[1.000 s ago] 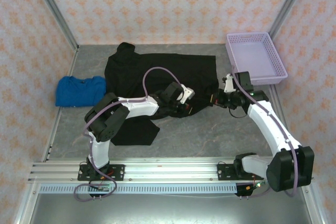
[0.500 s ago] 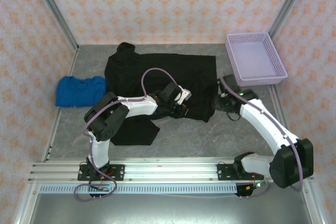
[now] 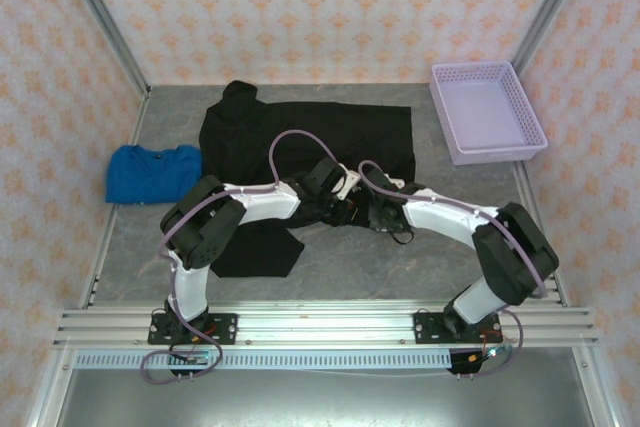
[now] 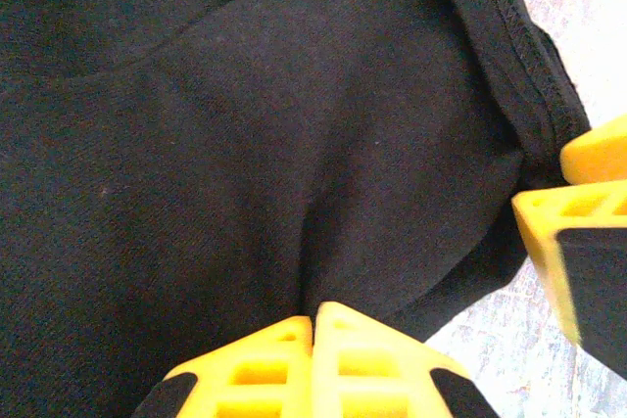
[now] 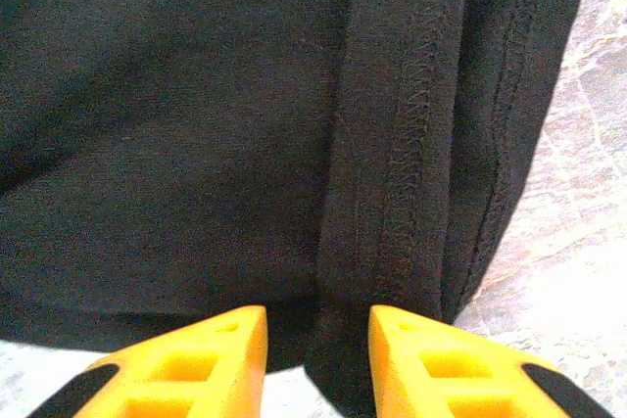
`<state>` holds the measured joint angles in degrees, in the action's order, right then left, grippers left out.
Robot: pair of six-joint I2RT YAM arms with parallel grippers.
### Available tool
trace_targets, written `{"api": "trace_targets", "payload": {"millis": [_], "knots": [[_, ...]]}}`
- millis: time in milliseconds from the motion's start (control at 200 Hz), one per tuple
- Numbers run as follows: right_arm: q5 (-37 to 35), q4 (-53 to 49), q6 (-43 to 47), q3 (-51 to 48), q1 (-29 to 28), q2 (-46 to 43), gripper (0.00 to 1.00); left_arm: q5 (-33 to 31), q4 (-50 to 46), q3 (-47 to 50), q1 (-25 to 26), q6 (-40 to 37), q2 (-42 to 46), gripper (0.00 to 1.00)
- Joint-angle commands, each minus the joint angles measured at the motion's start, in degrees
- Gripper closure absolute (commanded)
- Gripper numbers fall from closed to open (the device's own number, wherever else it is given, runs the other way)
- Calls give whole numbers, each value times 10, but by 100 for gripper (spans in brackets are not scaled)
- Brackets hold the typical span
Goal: Fold the inside-out t-shirt
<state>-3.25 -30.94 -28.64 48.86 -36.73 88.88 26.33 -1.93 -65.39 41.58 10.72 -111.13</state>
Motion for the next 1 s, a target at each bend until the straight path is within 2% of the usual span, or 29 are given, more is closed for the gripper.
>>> {"api": "trace_targets", "payload": {"millis": [0, 195, 355, 470, 580, 660, 791, 911, 996], "knots": [[-72, -17, -20, 13, -2, 13, 70, -11, -10, 8, -1, 8, 7, 100], [-86, -21, -21, 7, -2, 23, 73, -12, -8, 8, -1, 7, 7, 100], [-99, -34, -15, 15, 4, 32, 90, -14, -9, 9, -1, 6, 7, 100], [-109, -60, 0, 24, 17, -5, 100, -19, -11, 10, -2, 5, 11, 100], [-95, -92, 32, 33, 55, -82, 100, -24, -11, 13, -2, 8, 14, 100], [-37, -87, 67, 28, 100, -162, 100, -22, -8, 14, -2, 11, 14, 100], [129, -19, 100, -11, 191, -274, 100, -4, 4, 14, -2, 21, 14, 100], [253, 21, 115, -23, 245, -289, 100, 8, 4, 10, -1, 25, 14, 100], [271, 28, 115, -25, 250, -274, 100, 13, 3, 7, -1, 24, 14, 100]]}}
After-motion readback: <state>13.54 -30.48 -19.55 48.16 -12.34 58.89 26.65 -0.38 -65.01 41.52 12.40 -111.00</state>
